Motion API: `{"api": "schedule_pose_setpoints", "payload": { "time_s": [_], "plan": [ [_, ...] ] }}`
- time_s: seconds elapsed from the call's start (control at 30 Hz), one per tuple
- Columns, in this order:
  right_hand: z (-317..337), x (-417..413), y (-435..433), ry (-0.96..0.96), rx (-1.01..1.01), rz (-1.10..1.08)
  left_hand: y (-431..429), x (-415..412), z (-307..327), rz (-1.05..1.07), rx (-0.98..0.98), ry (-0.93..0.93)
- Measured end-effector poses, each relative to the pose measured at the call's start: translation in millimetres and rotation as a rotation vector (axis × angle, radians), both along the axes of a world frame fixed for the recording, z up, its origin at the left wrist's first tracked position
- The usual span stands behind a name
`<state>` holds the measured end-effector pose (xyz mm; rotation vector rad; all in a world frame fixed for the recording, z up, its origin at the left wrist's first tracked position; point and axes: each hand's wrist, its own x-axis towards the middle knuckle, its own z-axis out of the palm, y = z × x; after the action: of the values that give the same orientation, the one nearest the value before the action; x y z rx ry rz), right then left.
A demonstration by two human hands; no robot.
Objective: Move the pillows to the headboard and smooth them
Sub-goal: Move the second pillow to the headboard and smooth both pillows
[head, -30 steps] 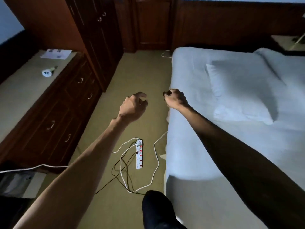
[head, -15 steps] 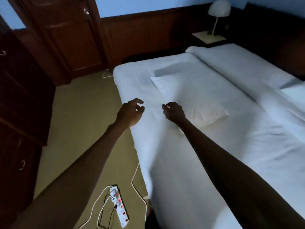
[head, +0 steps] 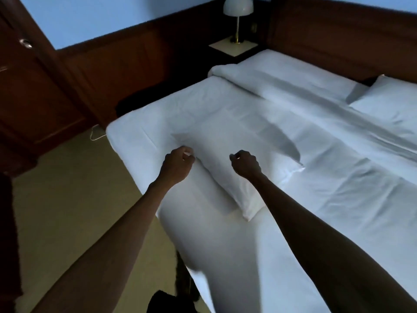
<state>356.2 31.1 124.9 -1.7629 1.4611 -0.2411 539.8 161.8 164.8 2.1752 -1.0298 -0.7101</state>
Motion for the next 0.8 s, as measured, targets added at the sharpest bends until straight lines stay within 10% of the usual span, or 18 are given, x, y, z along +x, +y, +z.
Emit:
{"api": "schedule_pose_setpoints", "payload": {
  "time_s": [0.53, 0.8],
  "plan": [
    [-163.9, 107.6, -171.3, 0.196, 0.049, -0.342, -263.5, 154.0, -219.1, -0.085, 0.205, 0.176],
    [-226.0, 120.8, -248.1, 0.437, -0.026, -0.307, -369.7, 210.0, -286.7, -0.294, 0.188, -0.212]
  ]
}}
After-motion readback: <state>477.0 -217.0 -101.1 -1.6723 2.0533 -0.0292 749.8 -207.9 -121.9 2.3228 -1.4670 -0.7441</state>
